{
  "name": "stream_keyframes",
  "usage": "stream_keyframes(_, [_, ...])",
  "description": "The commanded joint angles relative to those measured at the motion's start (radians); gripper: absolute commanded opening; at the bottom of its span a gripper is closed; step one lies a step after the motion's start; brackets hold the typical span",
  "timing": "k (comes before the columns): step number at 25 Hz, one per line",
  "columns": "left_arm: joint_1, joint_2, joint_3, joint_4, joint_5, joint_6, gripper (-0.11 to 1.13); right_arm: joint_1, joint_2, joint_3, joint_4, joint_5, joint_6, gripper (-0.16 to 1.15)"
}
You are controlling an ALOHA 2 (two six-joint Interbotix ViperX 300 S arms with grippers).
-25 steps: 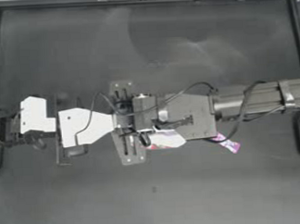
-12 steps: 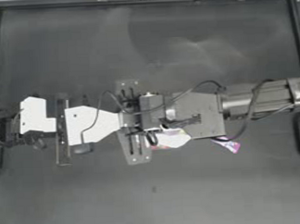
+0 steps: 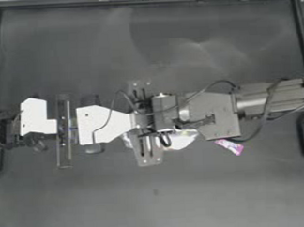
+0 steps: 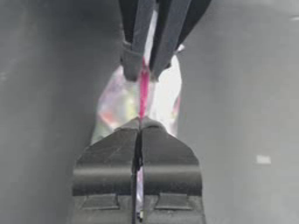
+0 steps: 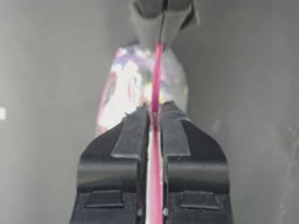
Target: Put candy in bag
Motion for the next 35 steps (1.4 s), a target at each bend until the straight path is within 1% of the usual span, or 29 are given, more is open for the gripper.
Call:
stream_keyframes(1, [0.003,-0.018,-0.003,0.0,-0.002,-0.002,0.06,0.0,-0.072,0.023,-0.002,-0.008,0.025,0.31])
stream_keyframes(18, [0.003,-0.012,-0.003,-0.002,-0.002,-0.002,0.06,0.0,-0.184,0.196,-0.006,-0.074,0.087,0.31])
stream_keyframes(22, [0.003,-0.011,-0.003,-0.002,-0.002,-0.002,0.06,0.0,-0.204,0.232,-0.028,-0.084,0.109,0.31])
stream_keyframes(28, [0.003,-0.009,-0.003,-0.002,-0.002,-0.002,0.06,-0.002,-0.244,0.296,-0.029,-0.11,0.124,0.31])
stream_keyframes(35, [0.003,-0.009,-0.003,-0.002,-0.002,-0.002,0.06,-0.008,-0.287,0.364,-0.029,-0.135,0.15,0.23])
